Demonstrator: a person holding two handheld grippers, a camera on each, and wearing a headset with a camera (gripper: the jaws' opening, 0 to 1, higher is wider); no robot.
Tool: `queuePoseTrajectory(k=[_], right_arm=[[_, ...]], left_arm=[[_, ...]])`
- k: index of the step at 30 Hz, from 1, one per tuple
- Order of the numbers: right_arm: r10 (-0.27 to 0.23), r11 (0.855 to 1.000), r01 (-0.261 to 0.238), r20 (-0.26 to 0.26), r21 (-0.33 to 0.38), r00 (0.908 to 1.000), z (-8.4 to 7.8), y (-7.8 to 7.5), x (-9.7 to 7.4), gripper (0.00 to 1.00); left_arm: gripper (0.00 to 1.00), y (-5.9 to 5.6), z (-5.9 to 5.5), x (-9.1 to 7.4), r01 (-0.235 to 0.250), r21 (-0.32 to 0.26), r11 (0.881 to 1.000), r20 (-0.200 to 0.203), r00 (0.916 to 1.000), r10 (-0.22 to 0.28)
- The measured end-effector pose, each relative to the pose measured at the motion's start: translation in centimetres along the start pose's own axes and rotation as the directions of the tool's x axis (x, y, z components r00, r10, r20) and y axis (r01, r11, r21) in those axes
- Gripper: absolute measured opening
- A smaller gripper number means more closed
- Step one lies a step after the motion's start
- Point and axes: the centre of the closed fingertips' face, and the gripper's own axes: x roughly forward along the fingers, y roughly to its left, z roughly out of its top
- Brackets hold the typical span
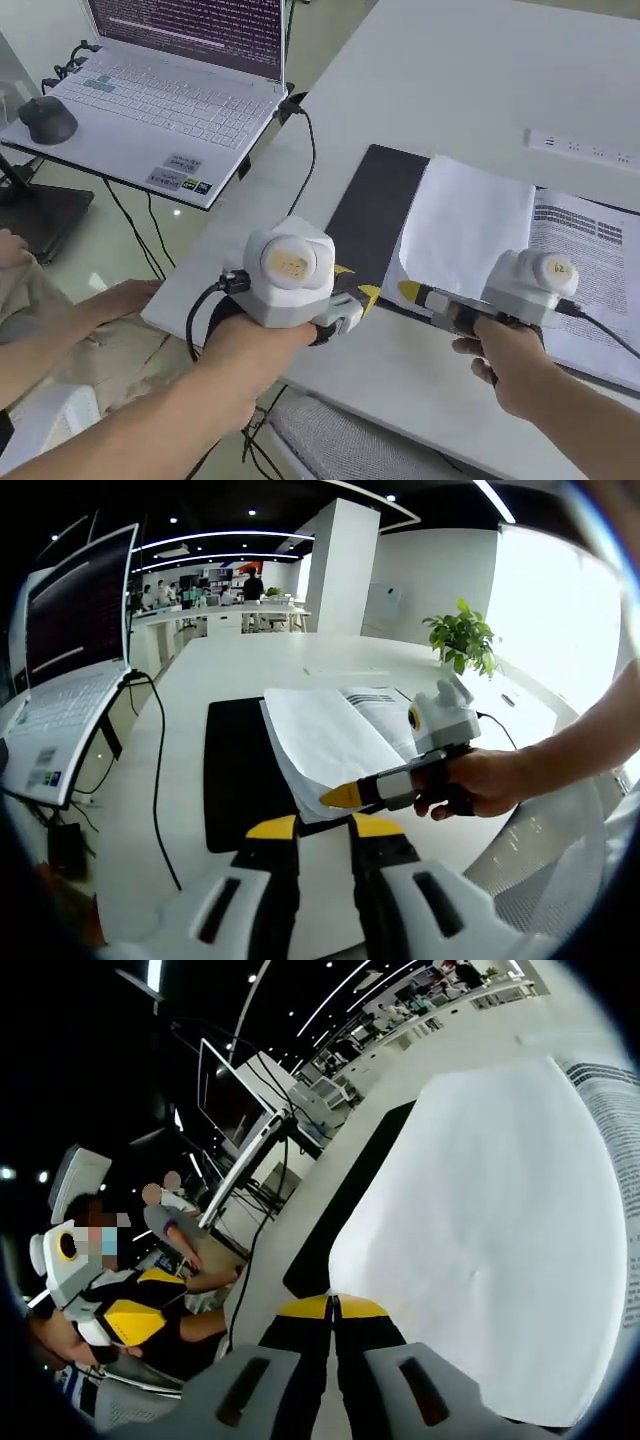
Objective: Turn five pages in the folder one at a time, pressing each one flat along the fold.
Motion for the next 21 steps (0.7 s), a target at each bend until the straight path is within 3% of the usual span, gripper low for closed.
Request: queuePoseTrajectory(k=[12, 21], right_arm=[[0.039, 0.999, -0.038, -0.005, 0.033, 0.9992, -0.5, 0.1, 0.3, 0.08], [0.044, 0.998, -0.047, 0.06, 0.052, 0.9972, 1.3, 0.4, -2.3, 0.08]], left_arm=[[0.16, 0.0, -0.8, 1.2, 0.004, 0.006, 1.0, -0.036, 0.9993, -0.004], [0.16, -0.5, -1.9, 3.5, 0.033, 0.026, 0.999, -0.073, 0.9968, -0.031]])
